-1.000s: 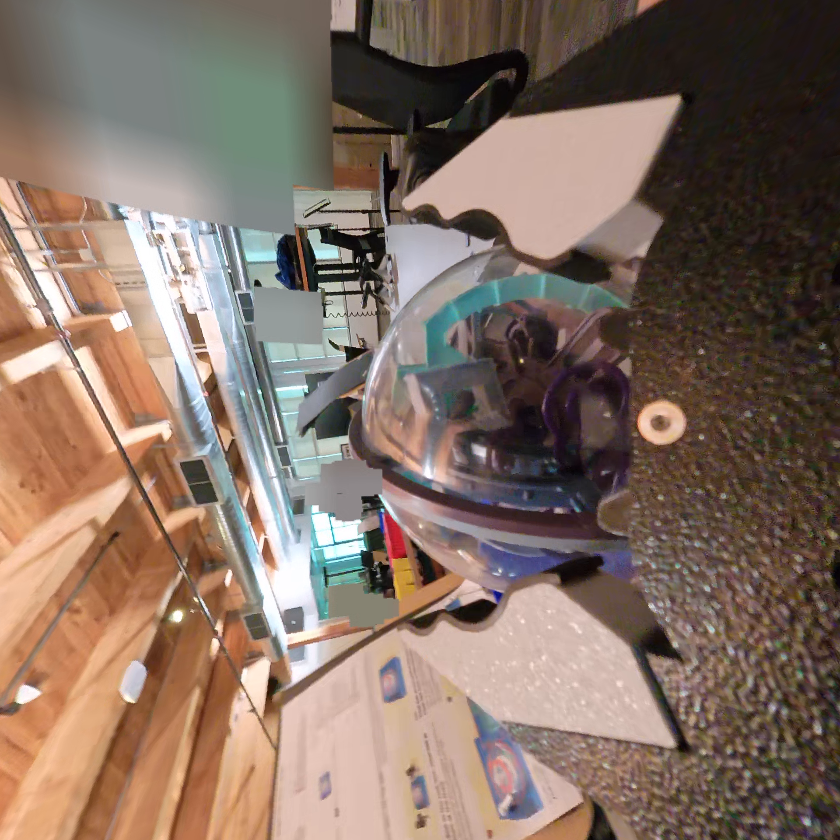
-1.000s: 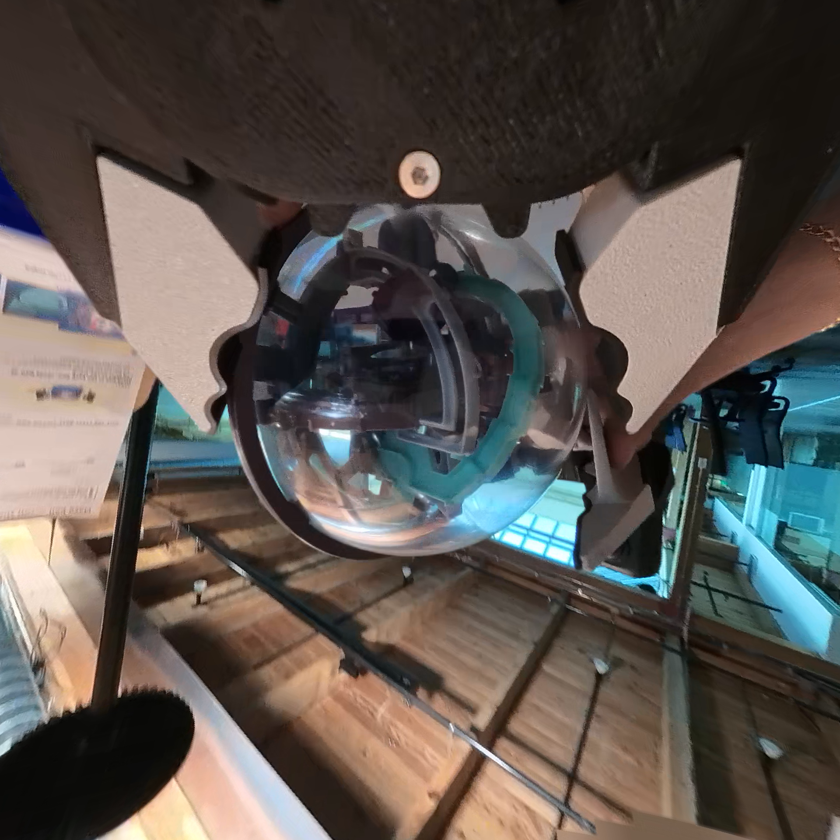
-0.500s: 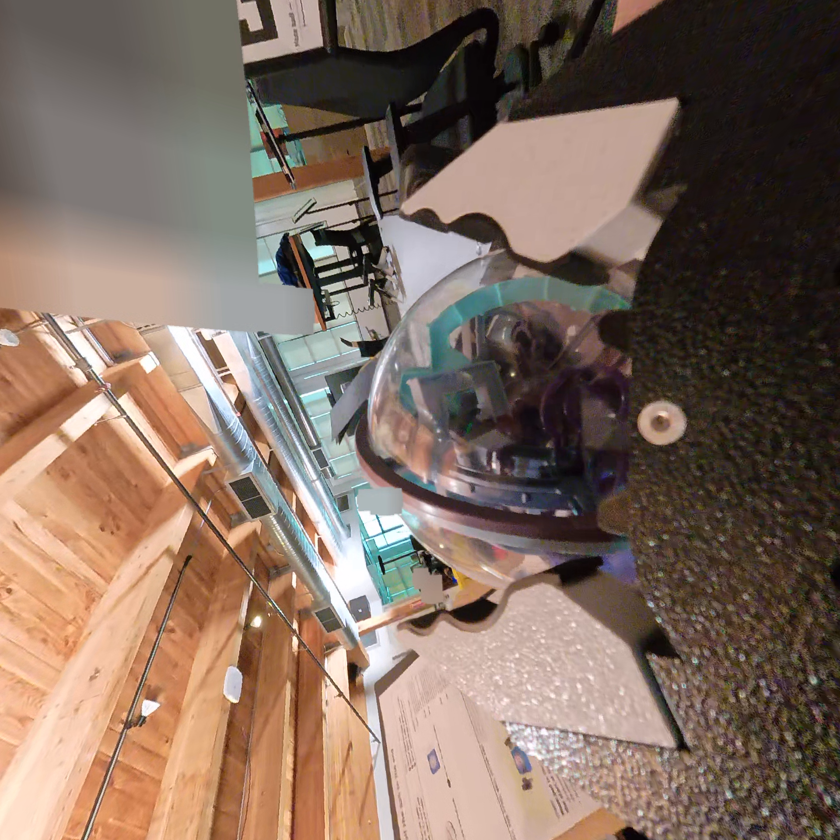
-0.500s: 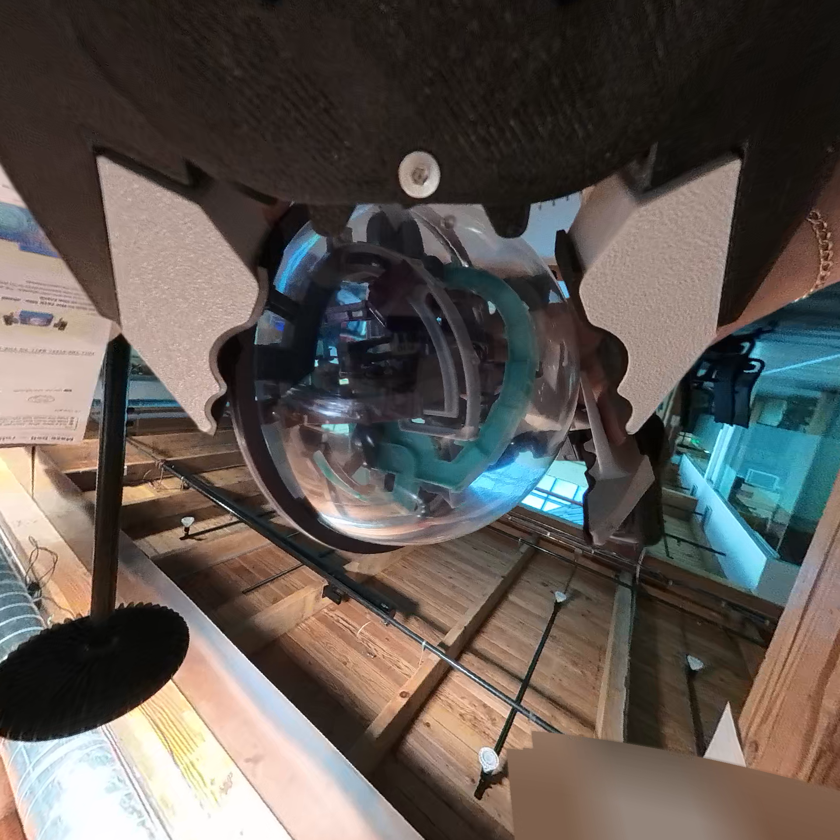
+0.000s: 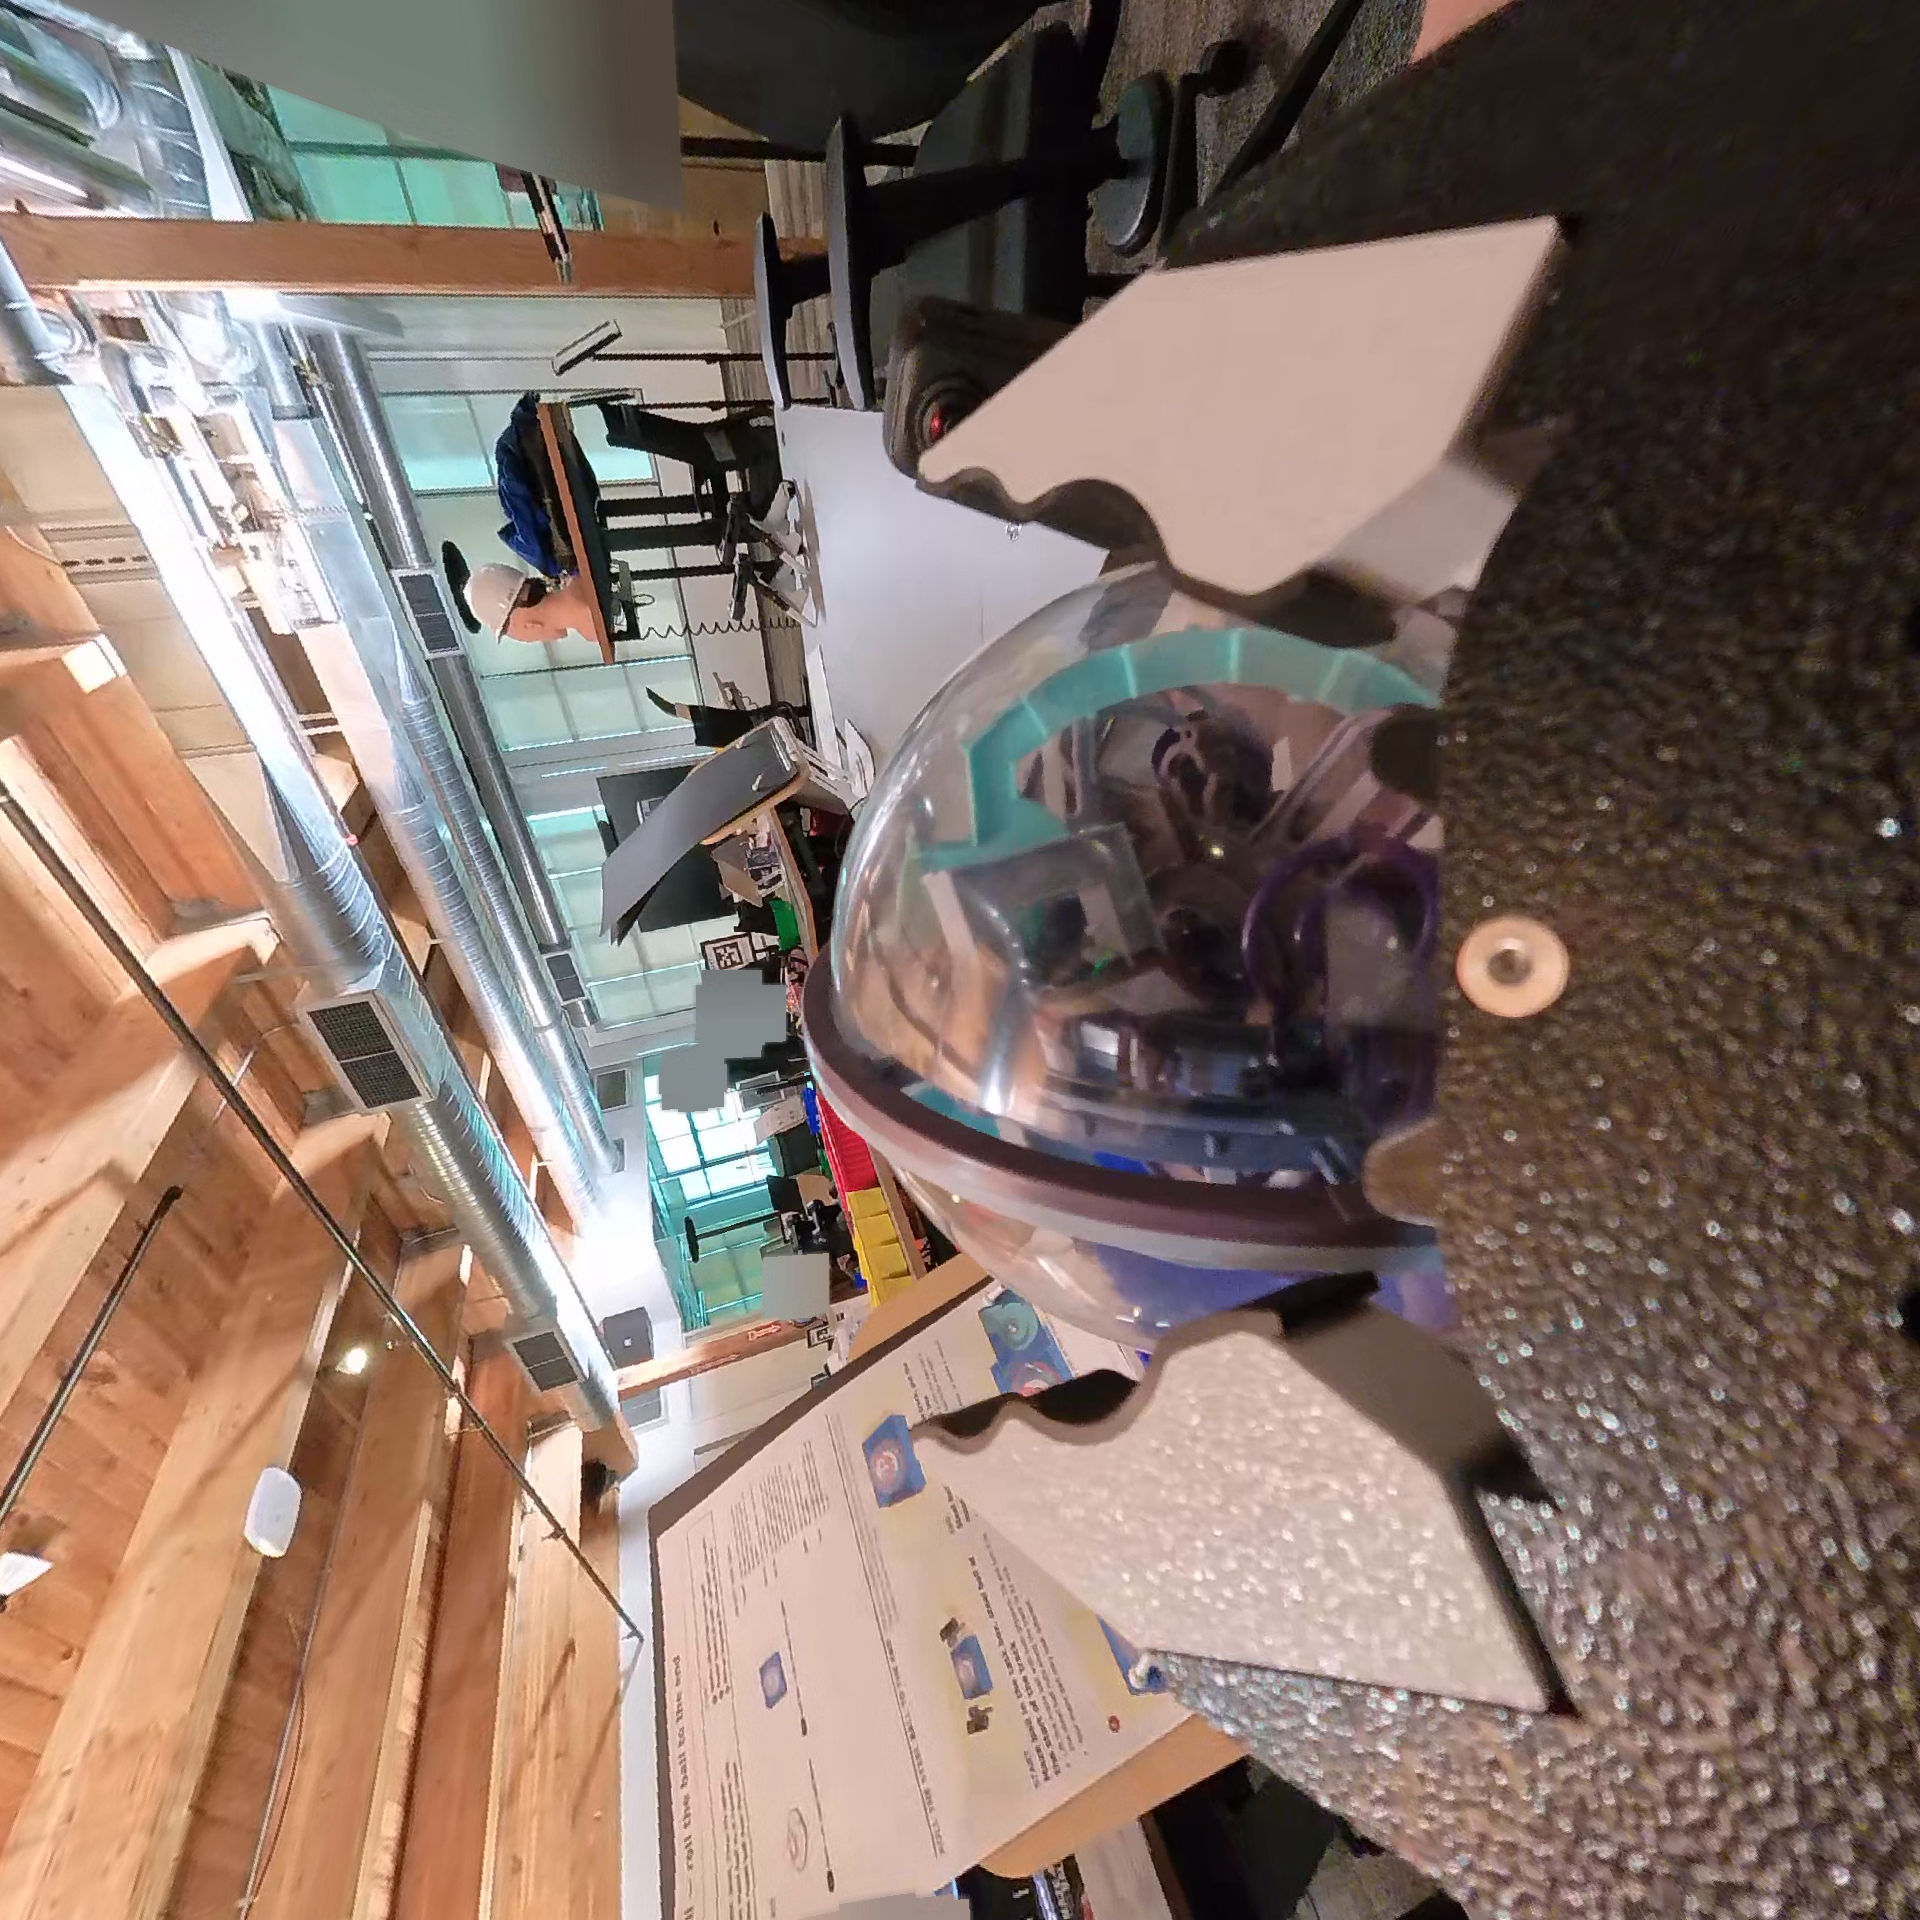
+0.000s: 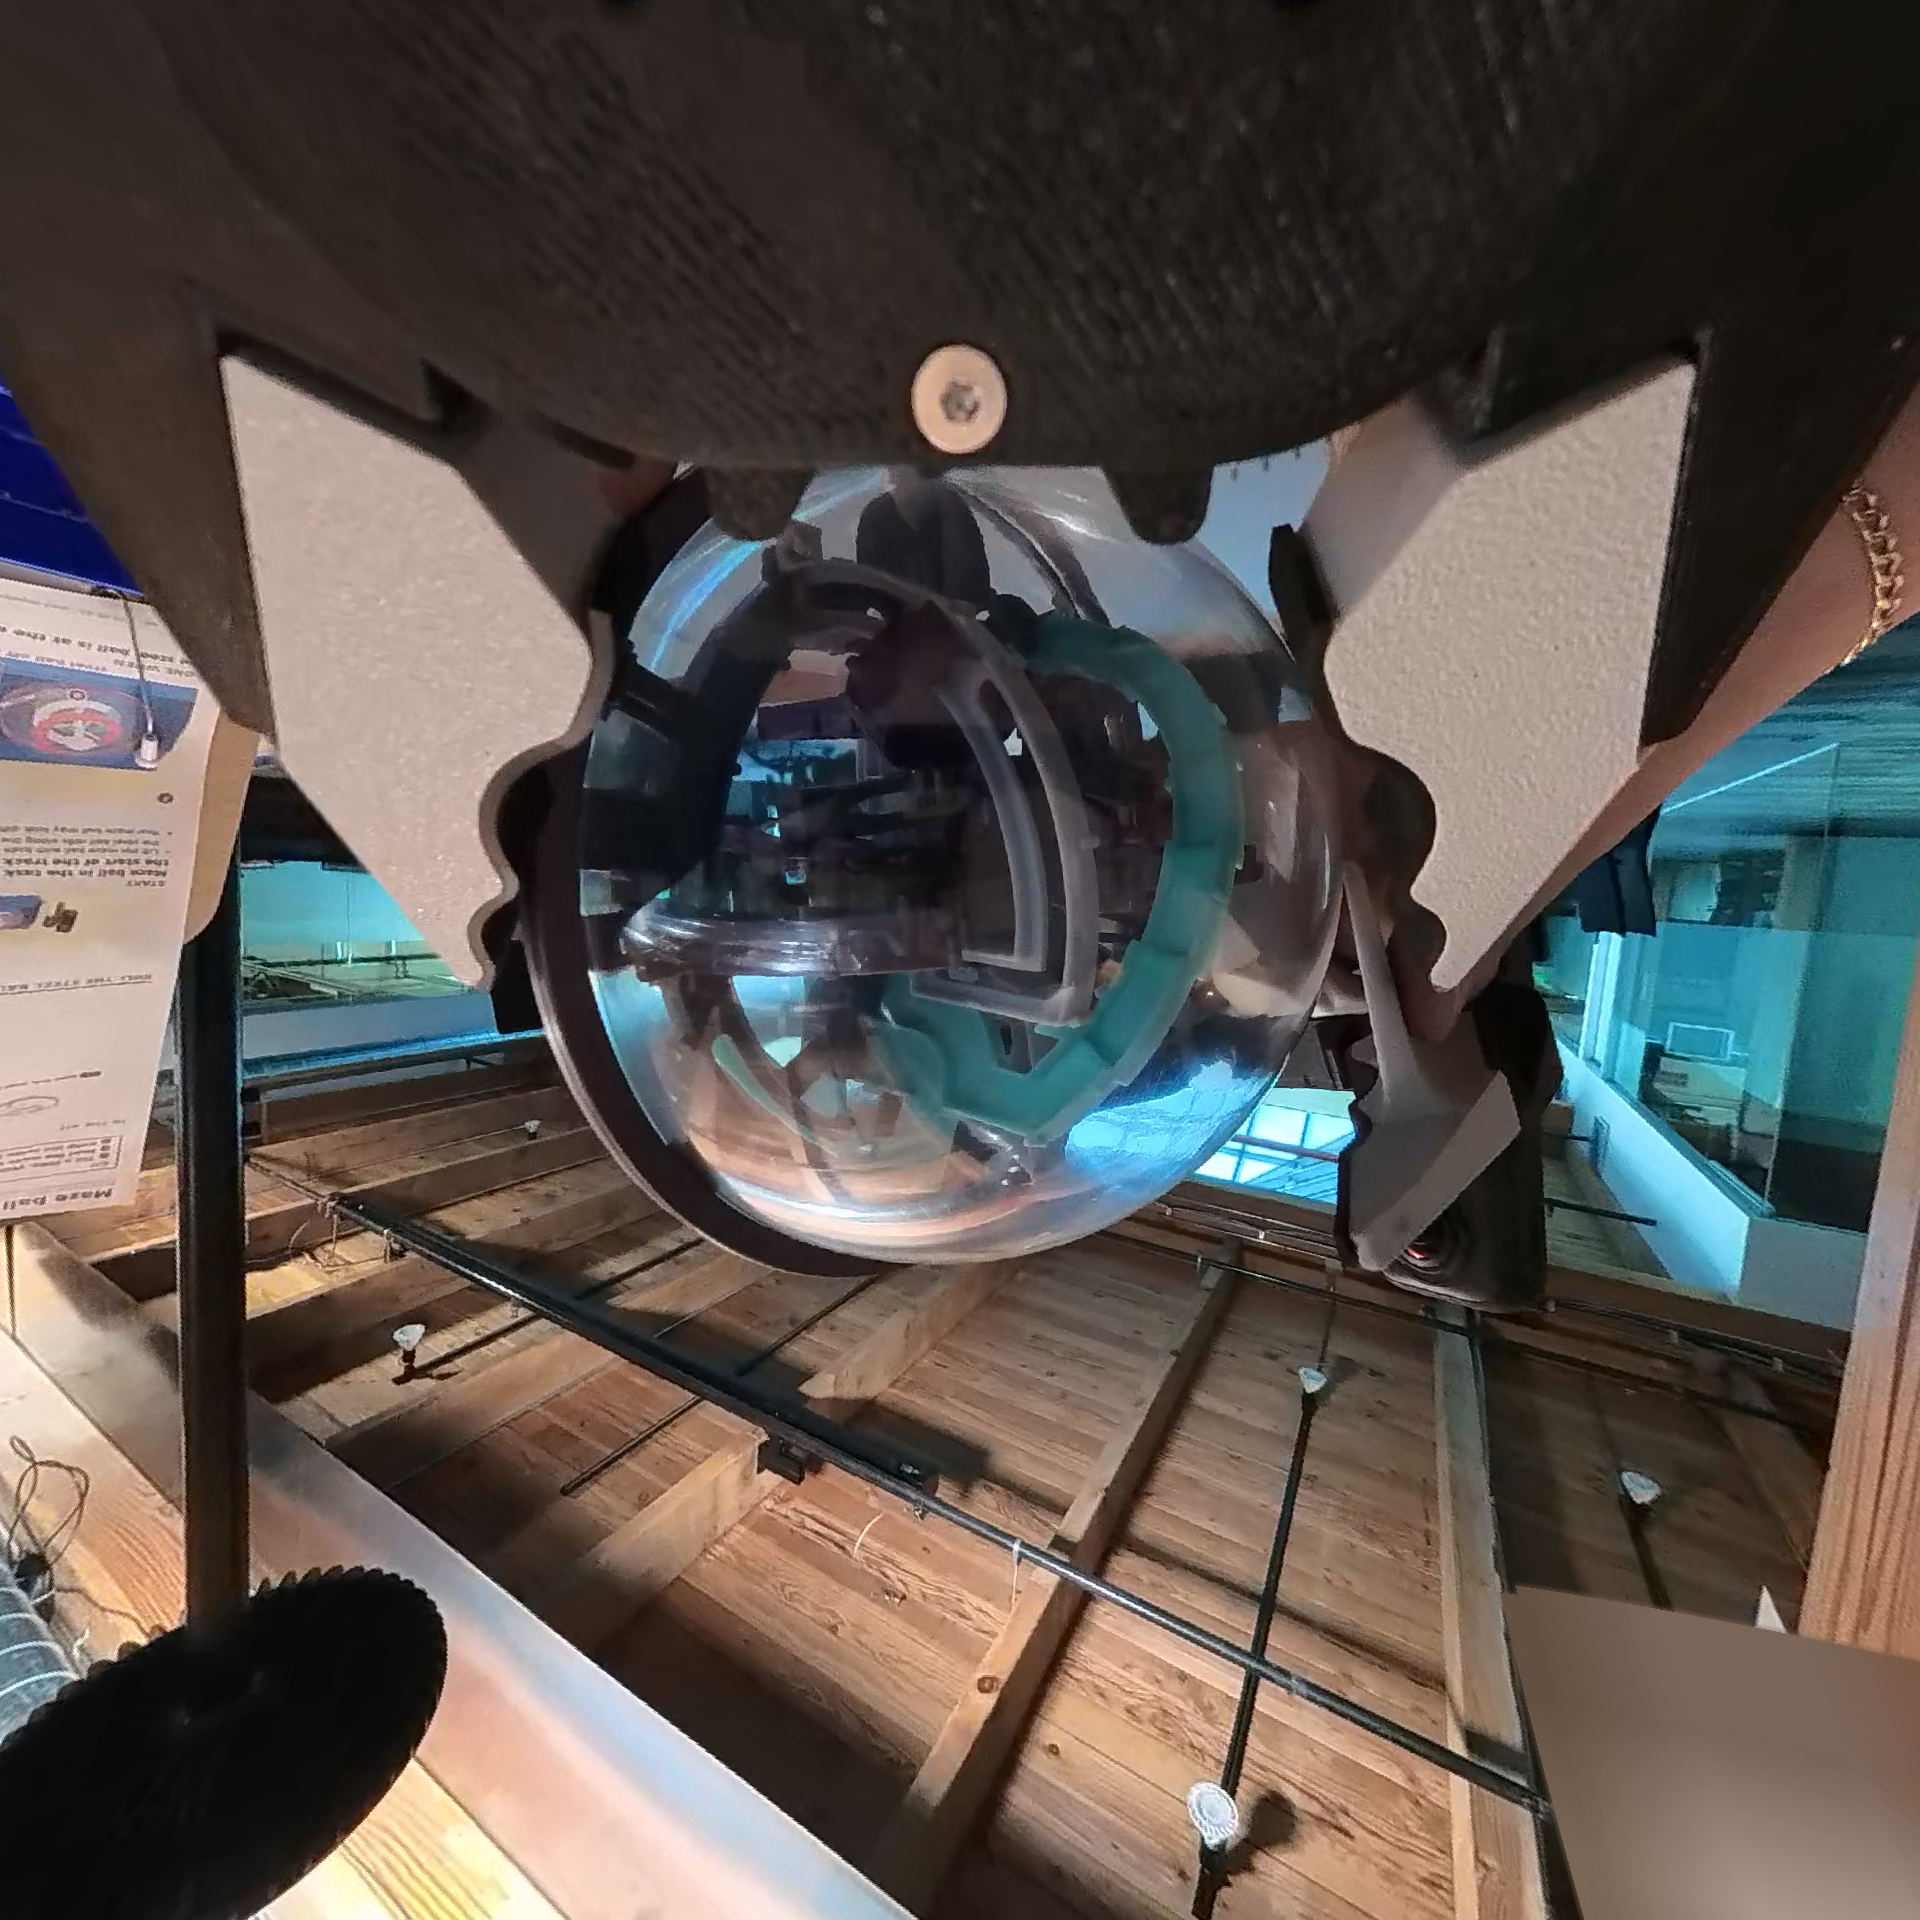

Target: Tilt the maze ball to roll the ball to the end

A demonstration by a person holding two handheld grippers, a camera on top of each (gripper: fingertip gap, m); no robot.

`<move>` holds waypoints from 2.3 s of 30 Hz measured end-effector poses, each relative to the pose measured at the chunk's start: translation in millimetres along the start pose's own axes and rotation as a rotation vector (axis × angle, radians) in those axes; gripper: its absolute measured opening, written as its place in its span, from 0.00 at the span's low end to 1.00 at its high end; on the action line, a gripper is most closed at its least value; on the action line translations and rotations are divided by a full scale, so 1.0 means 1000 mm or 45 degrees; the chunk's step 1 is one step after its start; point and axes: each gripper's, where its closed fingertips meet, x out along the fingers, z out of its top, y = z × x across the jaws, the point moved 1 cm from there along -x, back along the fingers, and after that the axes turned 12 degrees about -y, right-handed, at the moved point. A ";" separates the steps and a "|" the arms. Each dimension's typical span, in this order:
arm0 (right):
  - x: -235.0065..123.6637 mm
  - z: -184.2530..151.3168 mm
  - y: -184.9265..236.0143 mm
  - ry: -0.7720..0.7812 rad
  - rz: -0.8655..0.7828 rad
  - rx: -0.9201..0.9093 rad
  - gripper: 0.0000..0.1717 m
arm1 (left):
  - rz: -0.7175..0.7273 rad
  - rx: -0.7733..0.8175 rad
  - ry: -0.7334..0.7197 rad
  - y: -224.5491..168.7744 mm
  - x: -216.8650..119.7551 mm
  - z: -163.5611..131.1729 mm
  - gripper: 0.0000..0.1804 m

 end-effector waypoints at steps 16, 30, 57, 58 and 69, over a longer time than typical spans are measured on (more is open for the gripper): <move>0.005 0.047 0.031 -0.125 0.174 -0.353 0.91 | -0.251 0.162 -0.393 -0.043 -0.004 0.047 0.86; 0.009 0.085 0.064 -0.289 0.284 -0.510 0.89 | -0.397 0.429 -0.568 -0.086 -0.014 0.078 0.87; -0.001 0.035 0.004 -0.187 0.024 -0.091 0.90 | -0.176 0.338 -0.133 -0.043 0.007 0.019 0.87; -0.001 0.034 0.004 -0.185 0.023 -0.086 0.90 | -0.174 0.341 -0.127 -0.043 0.008 0.018 0.87; -0.003 0.026 -0.003 -0.167 -0.007 0.010 0.90 | -0.119 0.327 -0.016 -0.036 0.009 0.007 0.87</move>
